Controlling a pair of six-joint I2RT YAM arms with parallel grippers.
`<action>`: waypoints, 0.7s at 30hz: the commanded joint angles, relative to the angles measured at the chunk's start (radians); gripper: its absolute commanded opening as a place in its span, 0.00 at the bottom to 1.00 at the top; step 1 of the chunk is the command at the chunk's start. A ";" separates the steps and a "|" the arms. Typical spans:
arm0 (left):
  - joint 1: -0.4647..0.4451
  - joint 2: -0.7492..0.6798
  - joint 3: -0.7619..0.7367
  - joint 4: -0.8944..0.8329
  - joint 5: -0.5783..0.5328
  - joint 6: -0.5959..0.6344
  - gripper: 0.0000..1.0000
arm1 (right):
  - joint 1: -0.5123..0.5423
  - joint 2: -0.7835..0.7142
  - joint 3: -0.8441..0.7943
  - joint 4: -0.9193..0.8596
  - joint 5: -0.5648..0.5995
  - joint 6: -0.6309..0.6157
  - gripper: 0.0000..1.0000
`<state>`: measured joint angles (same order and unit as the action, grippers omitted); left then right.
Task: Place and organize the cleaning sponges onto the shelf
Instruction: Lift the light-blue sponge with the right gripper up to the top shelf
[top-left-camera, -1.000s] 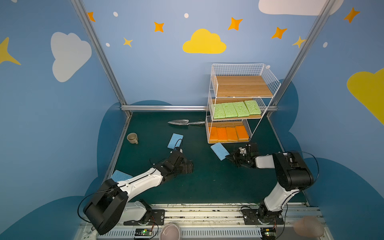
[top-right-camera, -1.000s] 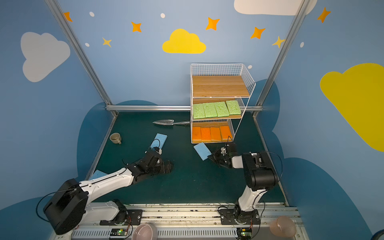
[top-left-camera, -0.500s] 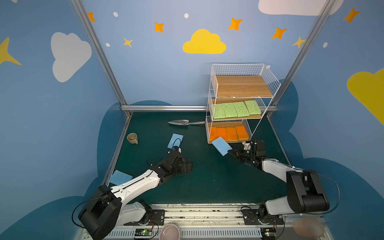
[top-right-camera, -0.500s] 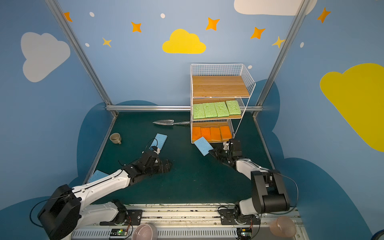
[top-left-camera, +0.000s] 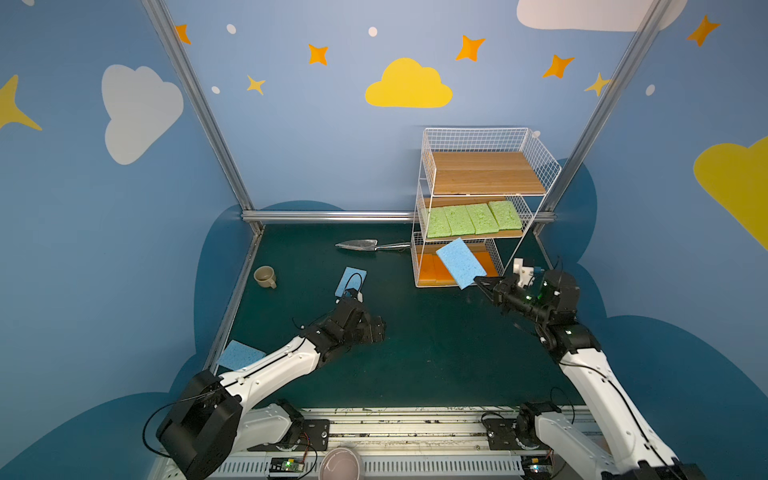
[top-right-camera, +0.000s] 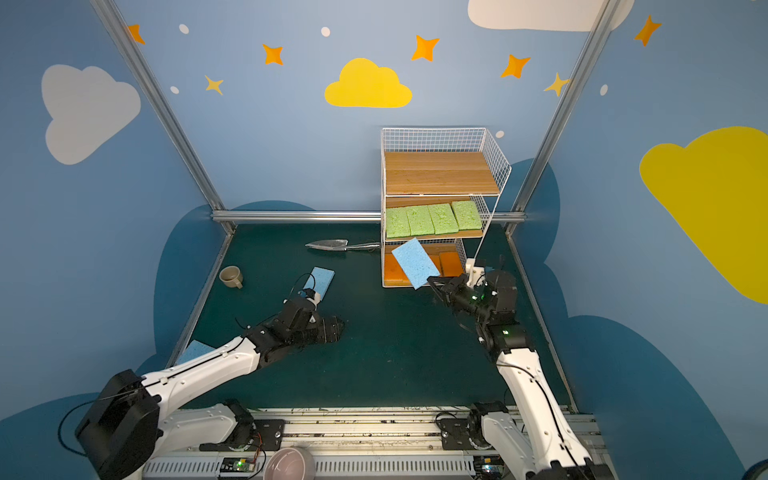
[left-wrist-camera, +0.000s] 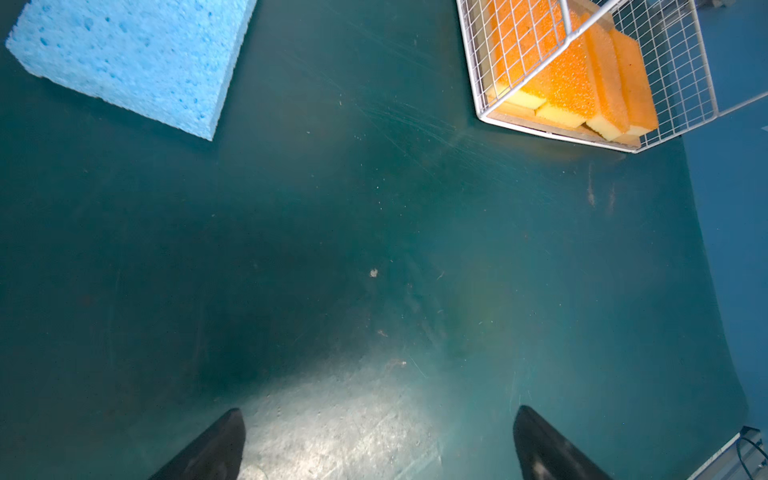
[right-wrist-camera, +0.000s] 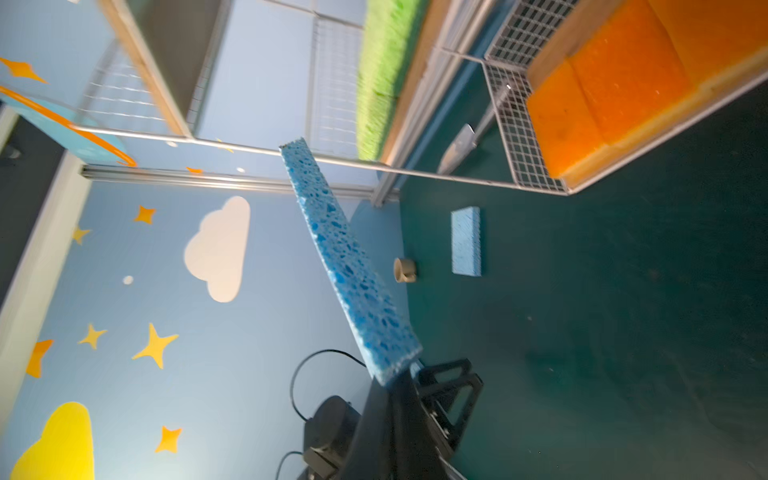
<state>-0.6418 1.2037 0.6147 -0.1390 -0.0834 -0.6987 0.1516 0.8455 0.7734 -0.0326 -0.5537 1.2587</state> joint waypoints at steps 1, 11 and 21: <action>0.004 -0.040 0.008 -0.012 -0.012 0.013 1.00 | 0.011 -0.011 0.030 0.093 0.158 0.111 0.00; 0.010 -0.091 -0.034 0.007 -0.032 0.017 1.00 | 0.037 0.239 0.343 0.226 0.127 0.245 0.00; 0.048 -0.120 -0.053 0.015 -0.003 0.025 1.00 | 0.077 0.380 0.505 0.268 0.181 0.286 0.00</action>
<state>-0.6052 1.0996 0.5667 -0.1318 -0.1009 -0.6933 0.2199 1.1839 1.2366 0.1913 -0.3977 1.5196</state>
